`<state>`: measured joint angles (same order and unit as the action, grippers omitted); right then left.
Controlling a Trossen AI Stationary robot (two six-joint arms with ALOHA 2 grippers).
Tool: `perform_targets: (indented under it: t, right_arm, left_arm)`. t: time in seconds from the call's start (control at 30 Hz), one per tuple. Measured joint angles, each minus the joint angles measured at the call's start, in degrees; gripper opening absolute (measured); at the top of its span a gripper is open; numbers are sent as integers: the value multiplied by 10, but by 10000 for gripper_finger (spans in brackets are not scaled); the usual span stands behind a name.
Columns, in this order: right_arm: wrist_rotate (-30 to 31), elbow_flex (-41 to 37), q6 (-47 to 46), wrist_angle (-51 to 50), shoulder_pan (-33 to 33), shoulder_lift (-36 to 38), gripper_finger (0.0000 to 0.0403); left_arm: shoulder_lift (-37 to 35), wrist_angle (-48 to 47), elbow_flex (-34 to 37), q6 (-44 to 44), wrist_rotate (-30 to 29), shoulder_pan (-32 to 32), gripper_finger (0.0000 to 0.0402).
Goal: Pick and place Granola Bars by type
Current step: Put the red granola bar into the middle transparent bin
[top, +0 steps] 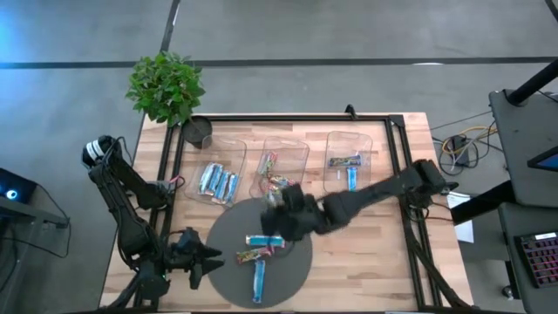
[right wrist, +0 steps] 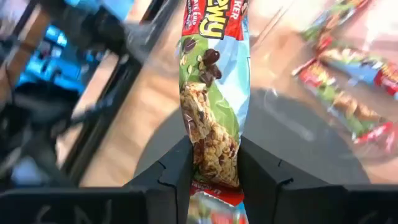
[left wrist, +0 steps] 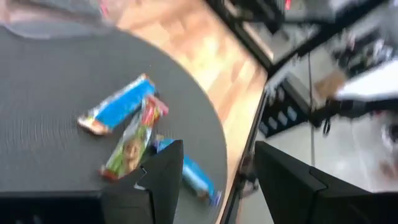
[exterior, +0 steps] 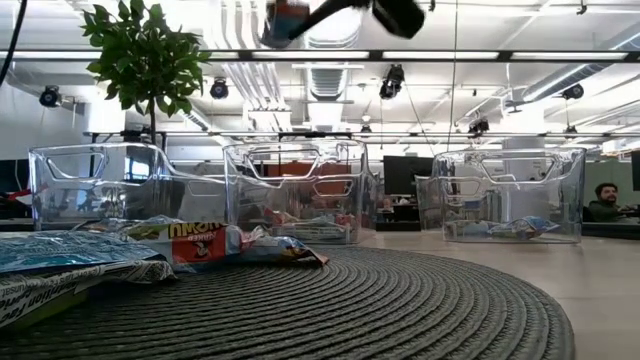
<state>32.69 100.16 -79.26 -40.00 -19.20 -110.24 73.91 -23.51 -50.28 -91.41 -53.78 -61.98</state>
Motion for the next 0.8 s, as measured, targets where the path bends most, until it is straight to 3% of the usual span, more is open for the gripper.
perform_targets:
  t: [0.13,0.3,0.57,0.67,0.8]
  right_arm:
    - [-18,0,8,-2,55,-2,100]
    - [-89,-2,18,-18,131,-25,108]
    - [-120,-7,64,-72,201,-51,175]
    - [-131,-6,114,-73,205,-45,202]
    - [-175,4,248,-64,195,-18,227]
  left_arm:
    - [0,14,0,-40,-56,0,181]
    - [-1,40,0,-42,-68,0,181]
    - [-1,42,0,-47,-92,0,181]
    - [-1,42,0,-59,-123,0,181]
    - [-8,32,0,-66,-146,8,181]
